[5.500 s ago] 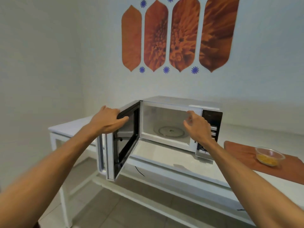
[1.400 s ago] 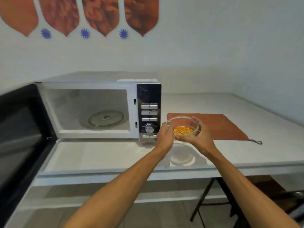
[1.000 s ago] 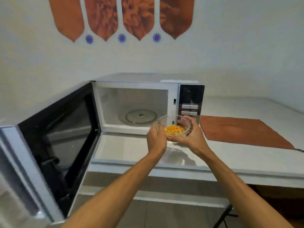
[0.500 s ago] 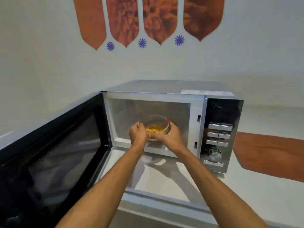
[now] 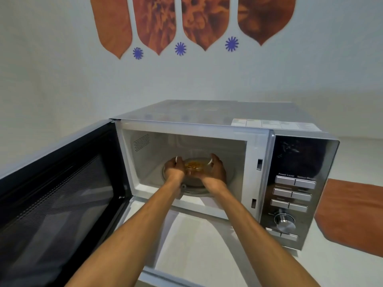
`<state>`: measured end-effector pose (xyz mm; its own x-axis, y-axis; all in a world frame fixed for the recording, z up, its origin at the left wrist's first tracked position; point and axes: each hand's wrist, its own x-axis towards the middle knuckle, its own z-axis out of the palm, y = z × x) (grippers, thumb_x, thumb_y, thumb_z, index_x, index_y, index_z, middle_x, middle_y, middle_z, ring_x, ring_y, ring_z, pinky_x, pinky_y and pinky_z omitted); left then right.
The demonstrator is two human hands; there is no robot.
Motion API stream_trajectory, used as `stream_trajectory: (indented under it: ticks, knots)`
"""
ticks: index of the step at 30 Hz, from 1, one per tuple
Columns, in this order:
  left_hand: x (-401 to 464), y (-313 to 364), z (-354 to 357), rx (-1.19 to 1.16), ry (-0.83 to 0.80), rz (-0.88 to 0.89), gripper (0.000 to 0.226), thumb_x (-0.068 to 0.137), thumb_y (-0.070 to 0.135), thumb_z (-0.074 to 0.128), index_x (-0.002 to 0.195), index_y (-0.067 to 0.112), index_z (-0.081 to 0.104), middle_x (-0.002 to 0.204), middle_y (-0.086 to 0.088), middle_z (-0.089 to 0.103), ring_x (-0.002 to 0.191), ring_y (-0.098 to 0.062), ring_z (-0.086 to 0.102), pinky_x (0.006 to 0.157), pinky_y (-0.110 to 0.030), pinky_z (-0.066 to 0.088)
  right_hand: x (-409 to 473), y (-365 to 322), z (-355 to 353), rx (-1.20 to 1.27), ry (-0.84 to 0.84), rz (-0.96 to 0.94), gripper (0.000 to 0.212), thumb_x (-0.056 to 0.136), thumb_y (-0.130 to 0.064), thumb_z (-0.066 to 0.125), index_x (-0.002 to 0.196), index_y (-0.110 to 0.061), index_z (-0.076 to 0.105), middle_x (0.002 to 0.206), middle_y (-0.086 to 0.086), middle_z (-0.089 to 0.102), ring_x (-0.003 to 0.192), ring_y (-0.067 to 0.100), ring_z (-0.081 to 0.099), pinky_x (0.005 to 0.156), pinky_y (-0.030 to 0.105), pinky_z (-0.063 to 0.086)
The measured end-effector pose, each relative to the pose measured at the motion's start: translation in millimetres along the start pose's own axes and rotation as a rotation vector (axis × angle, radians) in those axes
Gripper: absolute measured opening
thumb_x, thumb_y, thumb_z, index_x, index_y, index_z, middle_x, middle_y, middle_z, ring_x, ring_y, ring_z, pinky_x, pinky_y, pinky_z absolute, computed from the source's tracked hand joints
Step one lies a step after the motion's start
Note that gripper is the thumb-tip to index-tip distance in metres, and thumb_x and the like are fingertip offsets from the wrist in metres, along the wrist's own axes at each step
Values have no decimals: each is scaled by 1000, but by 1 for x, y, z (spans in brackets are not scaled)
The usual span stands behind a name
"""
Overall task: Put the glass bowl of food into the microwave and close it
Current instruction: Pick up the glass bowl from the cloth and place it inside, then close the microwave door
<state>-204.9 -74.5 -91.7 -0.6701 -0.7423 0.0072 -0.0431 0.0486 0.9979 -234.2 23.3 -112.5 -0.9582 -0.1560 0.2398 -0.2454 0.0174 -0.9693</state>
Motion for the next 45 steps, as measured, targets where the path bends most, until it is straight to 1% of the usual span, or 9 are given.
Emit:
stream_trajectory:
  ticks: [6,16,23,25,28,33,37,40,45]
  knots:
    - [13,-6,7,91,-15,12,38,99,27,39,107,4,68,107,-17,70,89,-28,63,73,-31,44,14,11,4,-89,29,16,88,60,-29,91,136,-16,46,138,9,54,126,28,50,107,35,40]
    - [25,-8,9,108,-45,13,37,100,23,38,110,1,66,112,-21,68,102,-34,62,78,-31,43,25,18,9,-154,18,46,92,62,-33,90,140,-17,42,140,7,52,126,28,50,108,36,41]
    - [32,-9,8,149,-153,1,29,99,24,39,98,9,63,98,-14,63,79,-20,55,63,-26,39,32,15,5,-223,-54,88,108,68,-33,86,151,-17,21,151,10,40,136,31,39,111,41,36]
    - [31,-6,7,153,-185,2,28,98,28,43,110,10,61,114,-17,63,86,-19,58,74,-27,43,30,14,5,-240,-53,73,114,66,-35,87,153,-19,15,151,9,39,136,32,39,111,42,37]
    - [26,-2,-1,180,-143,34,50,96,35,47,140,11,43,145,-14,47,126,-32,49,107,-40,37,21,11,4,-284,-28,-14,115,62,-39,88,152,-21,18,151,8,39,136,30,40,111,44,37]
    - [0,-8,-18,22,-58,110,41,96,31,50,135,19,48,139,-7,53,123,-29,52,107,-42,42,-13,3,-8,-253,-81,-107,87,75,-37,76,144,-40,25,141,-2,47,124,19,48,103,38,44]
    - [-34,-2,-32,145,-30,221,45,96,32,48,138,18,44,140,-6,52,125,-24,50,105,-42,42,-45,-19,-19,-343,-102,-215,41,85,-32,69,111,-51,44,106,-21,63,110,16,61,93,26,47]
    - [-70,3,-49,258,-12,389,48,95,38,49,139,18,43,143,-3,49,129,-23,47,103,-34,38,-78,-37,-26,-510,-102,-283,63,89,-36,63,144,-24,33,142,7,48,130,26,45,104,35,35]
    - [-128,10,-94,610,-16,820,53,92,33,48,140,13,42,148,-8,43,139,-23,36,120,-45,18,-132,-62,-43,-813,-58,-393,79,91,-49,55,151,-17,17,158,14,21,143,30,25,113,48,26]
